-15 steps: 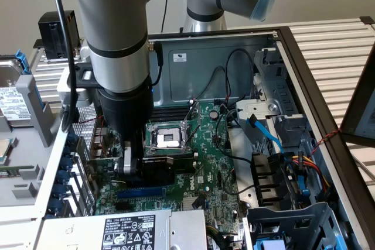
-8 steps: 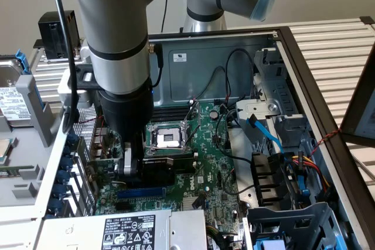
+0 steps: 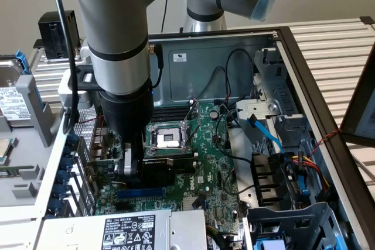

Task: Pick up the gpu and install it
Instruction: 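Insert the gpu into the slot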

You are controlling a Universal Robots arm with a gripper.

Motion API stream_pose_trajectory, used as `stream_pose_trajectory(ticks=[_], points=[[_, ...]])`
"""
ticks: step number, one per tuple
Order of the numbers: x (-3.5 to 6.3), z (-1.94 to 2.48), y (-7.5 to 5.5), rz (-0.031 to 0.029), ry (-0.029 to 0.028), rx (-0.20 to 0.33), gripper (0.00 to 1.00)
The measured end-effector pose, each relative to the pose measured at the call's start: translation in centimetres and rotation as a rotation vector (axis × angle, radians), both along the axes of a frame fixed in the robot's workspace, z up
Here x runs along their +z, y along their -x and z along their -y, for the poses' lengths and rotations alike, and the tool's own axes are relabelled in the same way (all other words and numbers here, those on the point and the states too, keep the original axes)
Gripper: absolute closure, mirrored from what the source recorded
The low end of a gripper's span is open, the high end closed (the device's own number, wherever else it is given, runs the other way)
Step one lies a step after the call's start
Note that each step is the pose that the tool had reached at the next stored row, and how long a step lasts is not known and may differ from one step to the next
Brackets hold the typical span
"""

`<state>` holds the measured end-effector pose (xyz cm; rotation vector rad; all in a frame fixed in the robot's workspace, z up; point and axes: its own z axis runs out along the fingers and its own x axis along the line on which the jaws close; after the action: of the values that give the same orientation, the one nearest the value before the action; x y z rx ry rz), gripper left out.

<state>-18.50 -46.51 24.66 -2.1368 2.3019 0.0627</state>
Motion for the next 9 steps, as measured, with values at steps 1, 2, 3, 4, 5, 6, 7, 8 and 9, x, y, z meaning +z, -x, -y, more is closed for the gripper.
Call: stream_pose_trajectory(ticks=[1,2,3,4,5,6,7,8,9], points=[[0.0,0.0,0.0,-0.0001,0.0,0.001,0.72],[0.0,0.0,0.0,-0.0001,0.0,0.002,0.72],[0.0,0.0,0.0,-0.0001,0.0,0.001,0.72],[0.0,-0.01,0.01,-0.0002,0.0001,0.001,0.72],[0.01,0.0,0.01,-0.0002,0.0002,0.001,0.72],[0.0,-0.01,0.01,-0.0002,0.0001,0.001,0.72],[0.01,-0.01,0.01,-0.0002,0.0001,0.001,0.72],[0.01,0.0,0.01,-0.0002,0.0001,0.001,0.72],[0.0,-0.01,0.01,-0.0002,0.0001,0.001,0.72]])
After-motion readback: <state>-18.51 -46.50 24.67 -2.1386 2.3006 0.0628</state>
